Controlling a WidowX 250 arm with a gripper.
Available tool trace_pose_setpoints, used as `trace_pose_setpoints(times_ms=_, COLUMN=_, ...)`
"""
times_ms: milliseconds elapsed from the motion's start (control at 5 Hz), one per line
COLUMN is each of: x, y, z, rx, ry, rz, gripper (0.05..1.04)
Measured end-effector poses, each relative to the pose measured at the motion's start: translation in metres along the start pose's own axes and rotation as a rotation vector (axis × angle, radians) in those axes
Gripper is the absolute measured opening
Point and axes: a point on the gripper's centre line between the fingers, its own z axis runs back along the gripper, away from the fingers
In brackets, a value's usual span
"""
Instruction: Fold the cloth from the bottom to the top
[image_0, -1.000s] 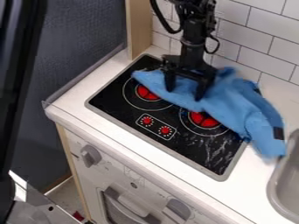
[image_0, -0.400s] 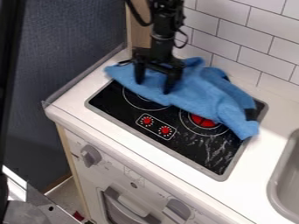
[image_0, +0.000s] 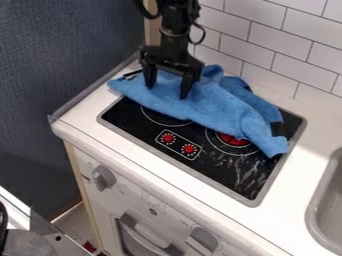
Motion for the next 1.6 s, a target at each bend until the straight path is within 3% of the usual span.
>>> trace_pose_setpoints(times_ms=200, x=0.002, y=-0.008, z=0.006, rx=0.012, ry=-0.001, rz=-0.002, gripper=0.999)
trace_pose_setpoints(times_ms=400, x=0.002, y=-0.013, z=0.025, rx=-0.001, ry=-0.041, rz=0.027, gripper=0.999)
trace_pose_setpoints(times_ms=600, x=0.000, y=-0.022, z=0.048, rx=-0.078, ry=-0.096, rz=0.057, gripper=0.999)
trace_pose_setpoints(times_ms=800, x=-0.002, y=-0.035, z=0.056, rx=-0.096, ry=-0.059, rz=0.044, gripper=0.999)
trace_pose_setpoints(times_ms=1000, x=0.001, y=-0.065, z=0.071, rx=-0.126, ry=-0.058, rz=-0.005, gripper=0.999)
trace_pose_setpoints(times_ms=1400, x=-0.003, y=-0.130, z=0.073, rx=-0.142, ry=-0.007, rz=-0.115, gripper=0.999)
trace_pose_setpoints(times_ms=1600, x=-0.019, y=-0.153, z=0.074, rx=-0.145, ry=0.053, rz=-0.165, gripper=0.999)
